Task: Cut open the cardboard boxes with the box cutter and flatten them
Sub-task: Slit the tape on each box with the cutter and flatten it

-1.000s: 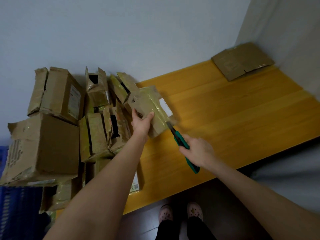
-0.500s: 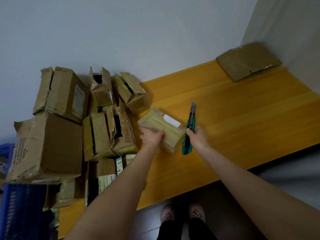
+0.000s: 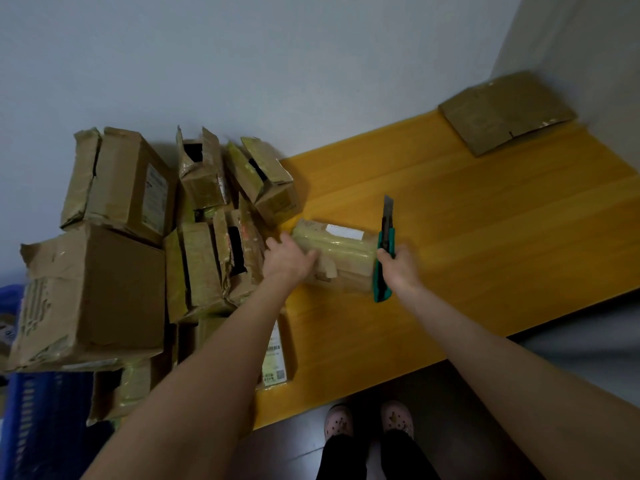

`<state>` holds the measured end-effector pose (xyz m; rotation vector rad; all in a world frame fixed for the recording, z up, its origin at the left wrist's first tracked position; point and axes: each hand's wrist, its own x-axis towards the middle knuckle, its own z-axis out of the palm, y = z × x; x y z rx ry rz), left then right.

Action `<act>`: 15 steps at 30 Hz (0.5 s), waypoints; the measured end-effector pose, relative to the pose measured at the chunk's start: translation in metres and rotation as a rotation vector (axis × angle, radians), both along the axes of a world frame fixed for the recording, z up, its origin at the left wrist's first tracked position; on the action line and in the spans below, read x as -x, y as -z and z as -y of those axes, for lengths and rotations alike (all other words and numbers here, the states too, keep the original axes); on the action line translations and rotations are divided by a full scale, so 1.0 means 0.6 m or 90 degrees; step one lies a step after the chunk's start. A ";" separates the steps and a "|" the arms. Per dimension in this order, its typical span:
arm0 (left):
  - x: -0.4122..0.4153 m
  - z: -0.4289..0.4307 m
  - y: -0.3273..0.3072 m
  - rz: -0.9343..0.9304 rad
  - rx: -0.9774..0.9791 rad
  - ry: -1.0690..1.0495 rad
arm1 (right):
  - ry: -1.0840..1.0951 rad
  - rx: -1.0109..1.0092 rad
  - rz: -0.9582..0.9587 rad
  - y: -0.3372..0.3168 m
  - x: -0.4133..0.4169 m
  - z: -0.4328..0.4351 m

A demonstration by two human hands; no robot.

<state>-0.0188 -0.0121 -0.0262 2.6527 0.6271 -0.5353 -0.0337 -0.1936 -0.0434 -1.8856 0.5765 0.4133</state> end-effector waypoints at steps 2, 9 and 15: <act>0.007 0.001 -0.004 -0.045 0.002 0.031 | -0.025 0.022 0.029 -0.008 -0.015 0.006; -0.017 0.026 -0.006 -0.039 -0.134 0.379 | -0.094 0.065 0.033 -0.006 -0.025 0.009; -0.069 0.067 -0.008 -0.105 -0.140 0.502 | -0.076 0.051 0.028 0.011 -0.020 0.015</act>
